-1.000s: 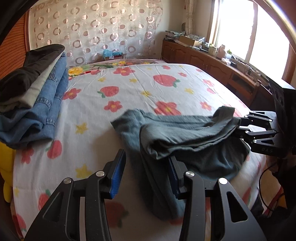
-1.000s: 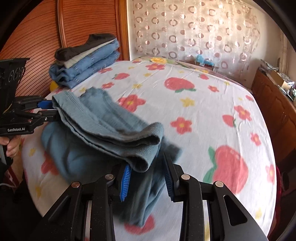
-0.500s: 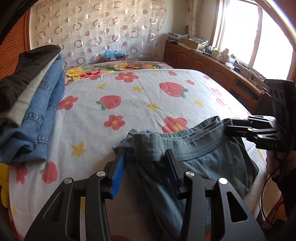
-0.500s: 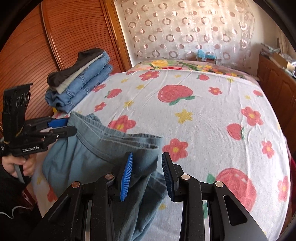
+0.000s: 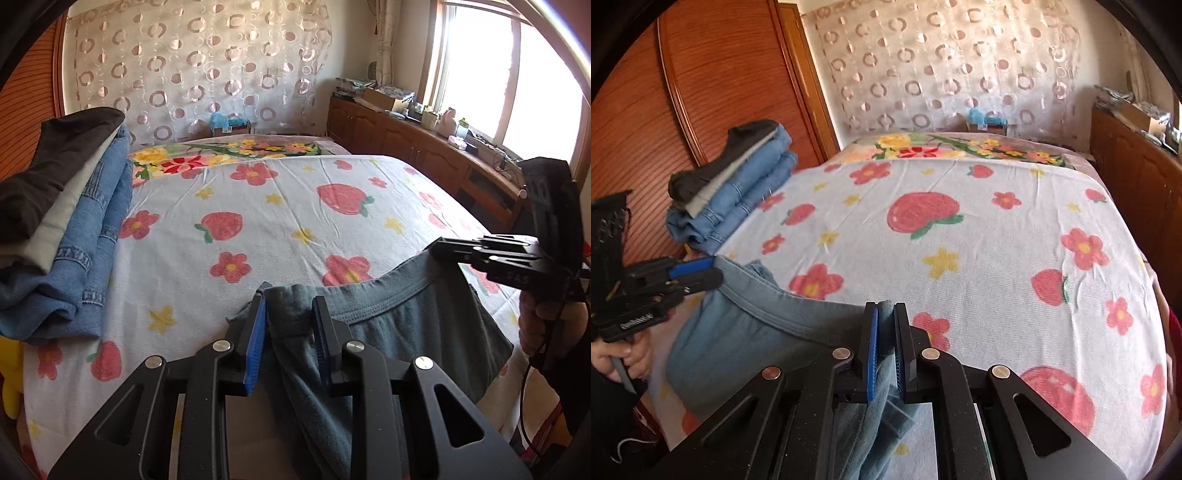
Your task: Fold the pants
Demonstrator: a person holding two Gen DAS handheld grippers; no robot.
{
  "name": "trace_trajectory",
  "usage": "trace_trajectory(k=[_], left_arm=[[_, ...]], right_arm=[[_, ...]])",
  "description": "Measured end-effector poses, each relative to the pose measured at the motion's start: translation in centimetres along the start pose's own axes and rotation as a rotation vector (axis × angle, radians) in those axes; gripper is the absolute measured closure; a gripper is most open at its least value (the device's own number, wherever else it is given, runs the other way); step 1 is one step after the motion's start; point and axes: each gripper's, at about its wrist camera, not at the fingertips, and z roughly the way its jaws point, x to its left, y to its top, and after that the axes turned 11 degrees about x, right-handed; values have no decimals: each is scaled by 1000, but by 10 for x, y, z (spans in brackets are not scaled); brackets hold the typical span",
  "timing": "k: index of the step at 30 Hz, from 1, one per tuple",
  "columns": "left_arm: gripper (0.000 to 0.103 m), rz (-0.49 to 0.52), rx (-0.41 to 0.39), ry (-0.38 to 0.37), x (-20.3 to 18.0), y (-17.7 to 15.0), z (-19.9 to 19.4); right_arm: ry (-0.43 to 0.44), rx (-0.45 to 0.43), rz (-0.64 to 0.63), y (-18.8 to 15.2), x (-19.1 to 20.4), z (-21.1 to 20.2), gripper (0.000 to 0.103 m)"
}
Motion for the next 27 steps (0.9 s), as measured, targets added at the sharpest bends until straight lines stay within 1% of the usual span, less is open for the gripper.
trace_trajectory(k=[5,7,9,11,12,13,15,17,18,20,22,27], left_arm=[[74,-10,-3,1,2,-8,-7],[66,-5,-9,-1,1,-13,-10],[64,-2,-5,-2,-1,-18,-12],[63,-4,6,-24,-1,-22,-11],[61,-4,13,-34,-1,-24,-10],[52,-6,18,-39,-1,-27,-9],[46,-7,24,-45,-2,-30,-8],[30,-12,38,-42,-2,-33,-5],[28,-10,40,-42,-2,-35,-4],[27,-4,52,-52,-5,-39,-3],[27,-3,57,-42,-7,-43,-3],[27,2,73,-19,-9,-53,-4]], right_arm=[[-12,6,-11,4,5,-1,95],[-21,3,-18,3,5,-5,95],[-28,1,-23,0,8,-10,95],[-40,-4,-33,-4,10,-16,95],[-46,-10,-41,-6,12,-21,93],[-51,-18,-47,-8,14,-26,91],[-66,-41,-55,-15,17,-36,91],[-61,-56,-57,-22,17,-45,91],[-59,-60,-57,-26,18,-49,91],[-67,-61,-58,-32,20,-56,90],[-67,-64,-58,-40,20,-64,81],[-56,-53,-49,-62,21,-78,80]])
